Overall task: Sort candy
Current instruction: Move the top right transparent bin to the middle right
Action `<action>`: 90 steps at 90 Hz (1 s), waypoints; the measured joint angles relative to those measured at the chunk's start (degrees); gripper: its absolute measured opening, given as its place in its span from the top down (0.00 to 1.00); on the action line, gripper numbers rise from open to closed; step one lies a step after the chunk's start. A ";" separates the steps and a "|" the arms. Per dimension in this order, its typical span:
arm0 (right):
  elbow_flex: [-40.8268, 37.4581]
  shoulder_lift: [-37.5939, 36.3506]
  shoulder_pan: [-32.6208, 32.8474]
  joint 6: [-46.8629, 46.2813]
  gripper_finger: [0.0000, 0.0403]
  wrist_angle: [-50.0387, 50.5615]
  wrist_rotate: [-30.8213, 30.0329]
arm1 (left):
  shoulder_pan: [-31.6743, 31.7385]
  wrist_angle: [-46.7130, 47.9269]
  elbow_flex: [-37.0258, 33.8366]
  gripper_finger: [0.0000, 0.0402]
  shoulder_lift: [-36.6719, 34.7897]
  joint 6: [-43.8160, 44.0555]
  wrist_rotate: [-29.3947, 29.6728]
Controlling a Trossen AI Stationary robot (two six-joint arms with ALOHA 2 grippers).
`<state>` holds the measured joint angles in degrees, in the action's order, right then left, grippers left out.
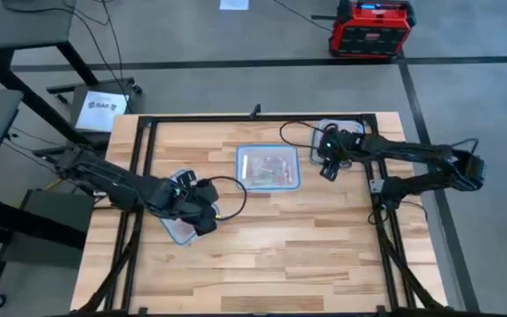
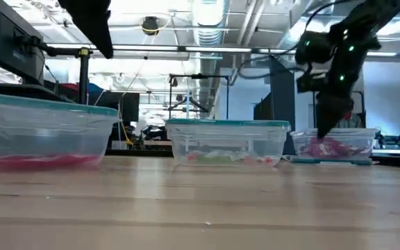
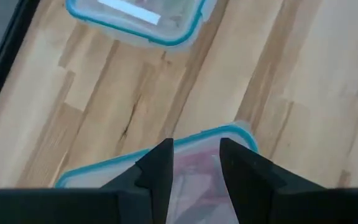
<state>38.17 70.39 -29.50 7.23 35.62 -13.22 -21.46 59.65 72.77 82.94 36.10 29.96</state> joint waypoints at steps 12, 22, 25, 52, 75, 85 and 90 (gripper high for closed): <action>0.00 4.86 -0.76 3.53 0.70 -0.77 -0.14 | -0.34 -0.07 0.01 0.71 1.35 -0.76 -0.55; 0.51 6.17 -0.03 4.92 0.94 0.87 -0.19 | -0.36 -0.04 0.02 0.71 1.48 -1.31 -1.10; 1.03 5.95 0.74 5.06 0.96 1.94 -1.00 | -0.36 -0.06 0.02 0.71 1.48 -1.29 -1.17; 9.39 -1.40 15.02 -7.88 1.00 15.13 0.92 | -0.36 -0.01 0.02 0.71 1.48 -1.80 -1.14; 9.40 -1.55 39.89 -27.52 1.00 11.43 8.36 | -0.36 -0.06 0.04 0.71 1.46 -1.75 -1.12; 9.40 2.22 47.00 -31.23 1.00 3.95 8.38 | -0.27 -0.08 0.04 0.71 1.46 -1.79 -1.12; 9.40 4.50 49.22 -32.17 1.00 -0.17 8.48 | -0.27 -0.08 0.04 0.71 1.46 -1.77 -1.12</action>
<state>47.57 74.89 19.72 -24.94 35.46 -4.75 -21.74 59.57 72.82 84.40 34.33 28.84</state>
